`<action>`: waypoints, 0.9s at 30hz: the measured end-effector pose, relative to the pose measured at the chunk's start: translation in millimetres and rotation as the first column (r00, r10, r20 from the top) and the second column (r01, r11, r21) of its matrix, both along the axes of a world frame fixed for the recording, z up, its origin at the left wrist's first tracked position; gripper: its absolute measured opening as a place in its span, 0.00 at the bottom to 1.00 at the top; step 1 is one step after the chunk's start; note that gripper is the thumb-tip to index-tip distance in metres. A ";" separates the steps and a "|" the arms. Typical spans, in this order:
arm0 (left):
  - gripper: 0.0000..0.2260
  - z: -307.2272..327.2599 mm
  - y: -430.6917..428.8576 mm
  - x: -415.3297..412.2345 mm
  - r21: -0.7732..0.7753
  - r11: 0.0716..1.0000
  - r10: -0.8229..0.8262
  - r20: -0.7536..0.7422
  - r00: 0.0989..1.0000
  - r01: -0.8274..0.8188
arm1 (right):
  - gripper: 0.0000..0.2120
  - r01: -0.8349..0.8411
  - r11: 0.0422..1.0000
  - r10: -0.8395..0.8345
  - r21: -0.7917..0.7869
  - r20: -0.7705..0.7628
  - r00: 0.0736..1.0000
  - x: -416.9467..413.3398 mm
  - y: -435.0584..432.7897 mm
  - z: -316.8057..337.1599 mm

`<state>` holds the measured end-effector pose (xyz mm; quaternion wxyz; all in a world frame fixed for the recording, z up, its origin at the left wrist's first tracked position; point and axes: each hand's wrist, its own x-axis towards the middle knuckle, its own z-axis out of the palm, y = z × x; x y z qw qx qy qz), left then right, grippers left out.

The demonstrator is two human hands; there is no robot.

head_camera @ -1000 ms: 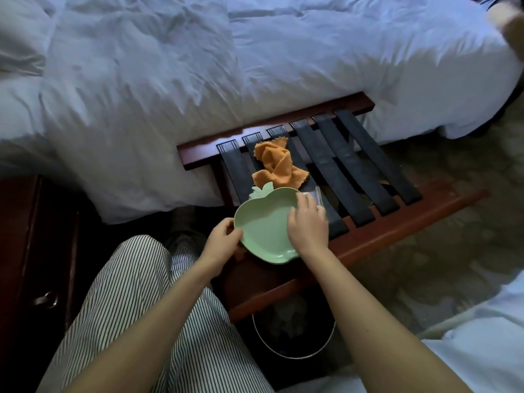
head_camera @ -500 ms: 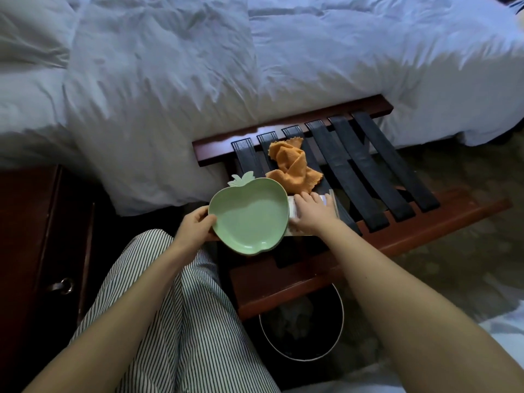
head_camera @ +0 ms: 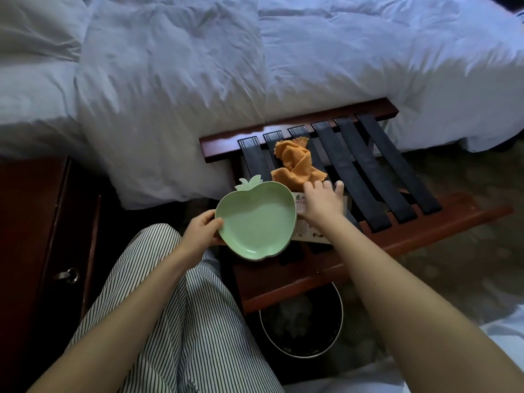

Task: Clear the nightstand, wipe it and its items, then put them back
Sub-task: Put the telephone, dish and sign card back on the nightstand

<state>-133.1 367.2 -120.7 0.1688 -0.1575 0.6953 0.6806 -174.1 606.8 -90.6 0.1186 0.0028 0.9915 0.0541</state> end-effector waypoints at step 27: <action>0.08 66.9 -71.6 37.9 0.091 0.956 0.288 -0.149 0.946 -0.277 | 0.10 0.196 0.157 -0.380 -0.968 0.124 0.917 31.7 -79.7 33.2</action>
